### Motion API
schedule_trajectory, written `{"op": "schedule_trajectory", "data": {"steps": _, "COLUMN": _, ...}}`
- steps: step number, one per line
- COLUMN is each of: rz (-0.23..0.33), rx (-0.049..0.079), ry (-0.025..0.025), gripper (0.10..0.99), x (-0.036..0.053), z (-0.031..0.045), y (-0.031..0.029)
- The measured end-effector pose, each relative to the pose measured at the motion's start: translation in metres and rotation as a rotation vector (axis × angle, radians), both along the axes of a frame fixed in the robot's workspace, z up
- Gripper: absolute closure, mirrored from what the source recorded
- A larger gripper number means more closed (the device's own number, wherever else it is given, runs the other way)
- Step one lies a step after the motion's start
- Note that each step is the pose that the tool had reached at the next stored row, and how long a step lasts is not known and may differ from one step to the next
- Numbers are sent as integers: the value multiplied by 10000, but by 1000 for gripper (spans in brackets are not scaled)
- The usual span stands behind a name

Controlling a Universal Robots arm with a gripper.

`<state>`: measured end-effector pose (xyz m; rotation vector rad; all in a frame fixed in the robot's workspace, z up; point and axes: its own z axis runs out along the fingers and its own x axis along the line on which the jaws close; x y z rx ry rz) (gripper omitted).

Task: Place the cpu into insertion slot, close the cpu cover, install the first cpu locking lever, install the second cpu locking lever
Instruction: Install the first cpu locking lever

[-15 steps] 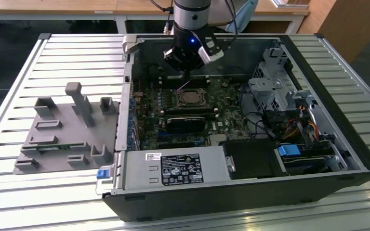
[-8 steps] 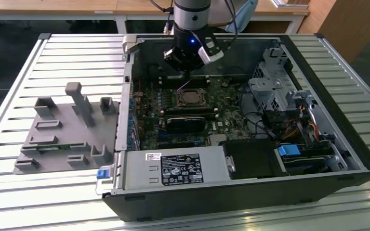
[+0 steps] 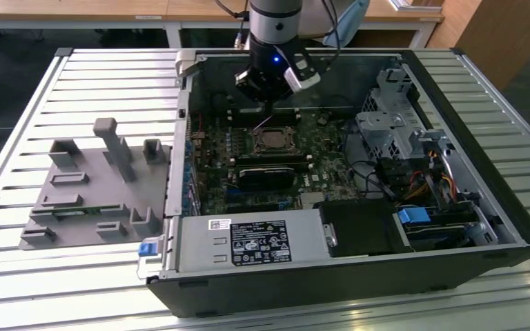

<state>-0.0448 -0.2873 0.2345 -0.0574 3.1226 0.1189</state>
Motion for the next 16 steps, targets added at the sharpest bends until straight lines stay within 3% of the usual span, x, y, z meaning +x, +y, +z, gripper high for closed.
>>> {"op": "schedule_trajectory", "data": {"steps": 16, "rz": 0, "rx": 0, "ry": 0, "gripper": 980, "x": 120, "z": -50, "y": 34}}
